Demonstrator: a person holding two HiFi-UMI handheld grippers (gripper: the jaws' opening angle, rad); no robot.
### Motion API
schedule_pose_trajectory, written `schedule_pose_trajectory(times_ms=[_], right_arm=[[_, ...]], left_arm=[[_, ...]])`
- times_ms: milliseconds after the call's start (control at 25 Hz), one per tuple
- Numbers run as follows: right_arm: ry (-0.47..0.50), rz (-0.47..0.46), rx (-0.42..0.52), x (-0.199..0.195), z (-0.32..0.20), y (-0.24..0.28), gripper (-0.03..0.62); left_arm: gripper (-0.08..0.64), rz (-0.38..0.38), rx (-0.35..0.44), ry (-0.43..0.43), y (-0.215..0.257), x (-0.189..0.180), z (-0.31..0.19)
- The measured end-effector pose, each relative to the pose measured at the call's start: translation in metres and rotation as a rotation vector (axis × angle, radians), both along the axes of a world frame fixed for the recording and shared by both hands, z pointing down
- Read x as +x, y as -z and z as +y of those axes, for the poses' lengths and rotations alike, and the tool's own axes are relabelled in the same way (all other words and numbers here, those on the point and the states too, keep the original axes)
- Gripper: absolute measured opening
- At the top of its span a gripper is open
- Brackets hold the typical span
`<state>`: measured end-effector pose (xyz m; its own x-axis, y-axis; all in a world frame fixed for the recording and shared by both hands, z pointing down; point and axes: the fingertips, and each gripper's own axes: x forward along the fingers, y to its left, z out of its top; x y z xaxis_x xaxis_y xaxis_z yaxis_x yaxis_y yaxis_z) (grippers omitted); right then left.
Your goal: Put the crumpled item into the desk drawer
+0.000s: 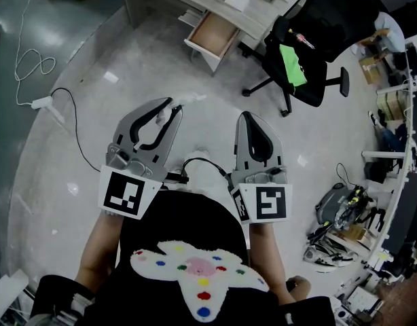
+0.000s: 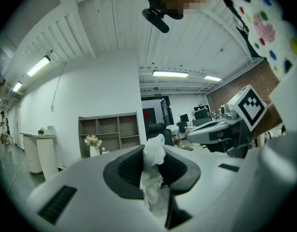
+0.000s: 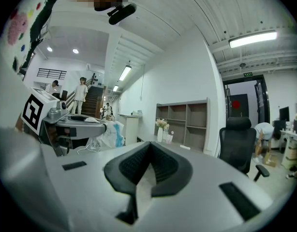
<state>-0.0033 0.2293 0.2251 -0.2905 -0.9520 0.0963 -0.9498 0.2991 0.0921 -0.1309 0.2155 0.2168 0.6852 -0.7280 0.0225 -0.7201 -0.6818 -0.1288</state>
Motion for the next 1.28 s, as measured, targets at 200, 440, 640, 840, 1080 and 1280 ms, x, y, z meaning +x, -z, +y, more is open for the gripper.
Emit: schedule_pose_trajectory(times_ms=[200, 440, 640, 840, 1080, 1280], right_arm=[[-0.005, 0.001, -0.001, 0.005, -0.002, -0.005, 0.003], [0.014, -0.006, -0.003, 0.014, -0.025, -0.008, 0.004], [0.028, -0.014, -0.006, 0.025, -0.057, -0.009, 0.004], [0.048, -0.020, -0.007, 0.041, -0.090, -0.013, 0.004], [0.082, -0.026, -0.024, 0.060, -0.136, -0.016, 0.004], [0.108, -0.029, -0.032, 0.077, -0.179, -0.019, 0.003]], left_arm=[[0.076, 0.012, 0.002, 0.002, -0.001, 0.003, -0.003], [0.077, -0.003, 0.001, 0.010, -0.004, 0.013, -0.020], [0.077, -0.003, 0.000, 0.030, -0.002, 0.023, -0.051], [0.077, 0.002, -0.002, 0.051, -0.003, 0.040, -0.082], [0.077, 0.013, -0.020, 0.077, -0.005, 0.062, -0.126], [0.077, 0.005, -0.033, 0.102, -0.008, 0.078, -0.164]])
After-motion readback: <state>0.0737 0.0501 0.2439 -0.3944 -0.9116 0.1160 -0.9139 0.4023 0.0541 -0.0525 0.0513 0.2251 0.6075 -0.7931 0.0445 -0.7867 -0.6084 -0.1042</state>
